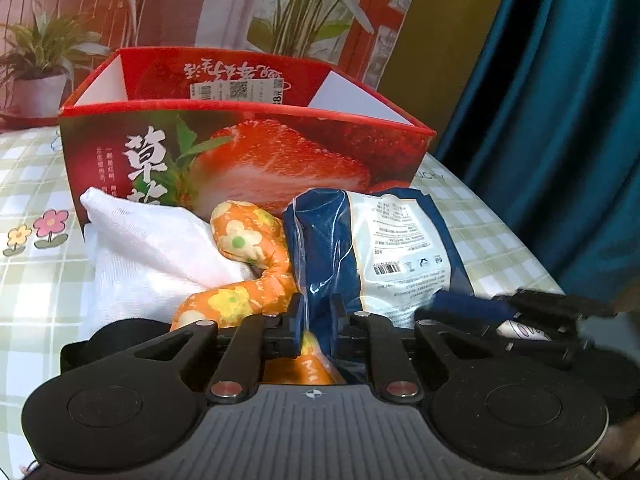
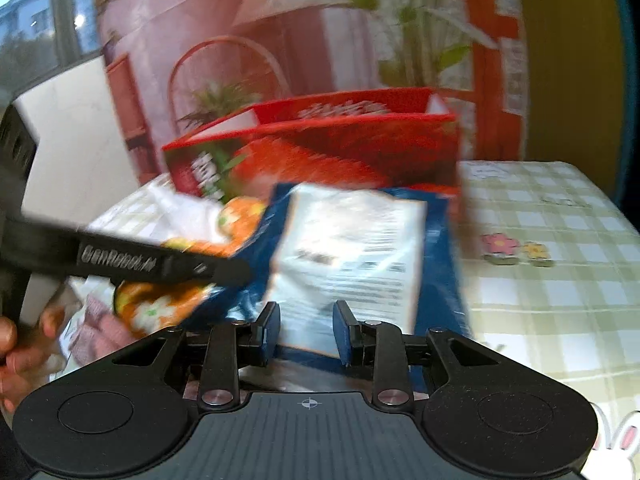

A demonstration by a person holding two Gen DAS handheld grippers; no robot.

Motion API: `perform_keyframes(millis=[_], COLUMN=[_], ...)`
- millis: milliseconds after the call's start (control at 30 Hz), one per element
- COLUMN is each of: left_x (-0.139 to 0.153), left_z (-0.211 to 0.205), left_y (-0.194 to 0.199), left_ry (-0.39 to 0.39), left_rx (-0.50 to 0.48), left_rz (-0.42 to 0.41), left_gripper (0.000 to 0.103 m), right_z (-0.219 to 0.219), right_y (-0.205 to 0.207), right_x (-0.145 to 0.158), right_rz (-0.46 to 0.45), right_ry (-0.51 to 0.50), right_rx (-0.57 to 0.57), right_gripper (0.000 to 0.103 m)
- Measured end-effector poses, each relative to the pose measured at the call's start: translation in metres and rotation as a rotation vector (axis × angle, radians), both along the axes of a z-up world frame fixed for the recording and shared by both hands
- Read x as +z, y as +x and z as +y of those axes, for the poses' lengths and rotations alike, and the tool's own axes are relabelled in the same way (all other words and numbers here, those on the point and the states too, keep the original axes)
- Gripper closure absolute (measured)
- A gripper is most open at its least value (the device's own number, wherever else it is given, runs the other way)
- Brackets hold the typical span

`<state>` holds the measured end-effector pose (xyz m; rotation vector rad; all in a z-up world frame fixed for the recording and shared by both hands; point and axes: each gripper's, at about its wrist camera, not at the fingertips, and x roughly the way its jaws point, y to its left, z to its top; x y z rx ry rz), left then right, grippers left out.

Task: Organize soft objects
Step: 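Lift the blue package with both tools and carry it over the red box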

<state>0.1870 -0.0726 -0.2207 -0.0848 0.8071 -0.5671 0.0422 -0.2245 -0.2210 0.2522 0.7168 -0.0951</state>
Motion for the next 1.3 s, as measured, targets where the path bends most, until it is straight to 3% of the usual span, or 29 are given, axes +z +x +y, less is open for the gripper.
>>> perform_keyframes(millis=[167, 300, 633, 1300], left_x=[-0.003, -0.005, -0.007, -0.009], left_z=[0.002, 0.003, 0.004, 0.007], left_y=[0.001, 0.0, -0.002, -0.001], left_ry=[-0.016, -0.017, -0.023, -0.037], left_rx=[0.007, 0.01, 0.019, 0.029], left_rz=[0.008, 0.013, 0.019, 0.031], left_gripper=[0.089, 0.089, 0.089, 0.089], right_z=[-0.032, -0.05, -0.058, -0.044], right_y=[-0.007, -0.009, -0.008, -0.009], right_x=[0.006, 0.002, -0.005, -0.002], right_rz=[-0.013, -0.01, -0.005, 0.002], right_ry=[0.002, 0.007, 0.045, 0.018], right_rx=[-0.126, -0.186, -0.182, -0.129], right_gripper=[0.073, 0.061, 0.057, 0.088])
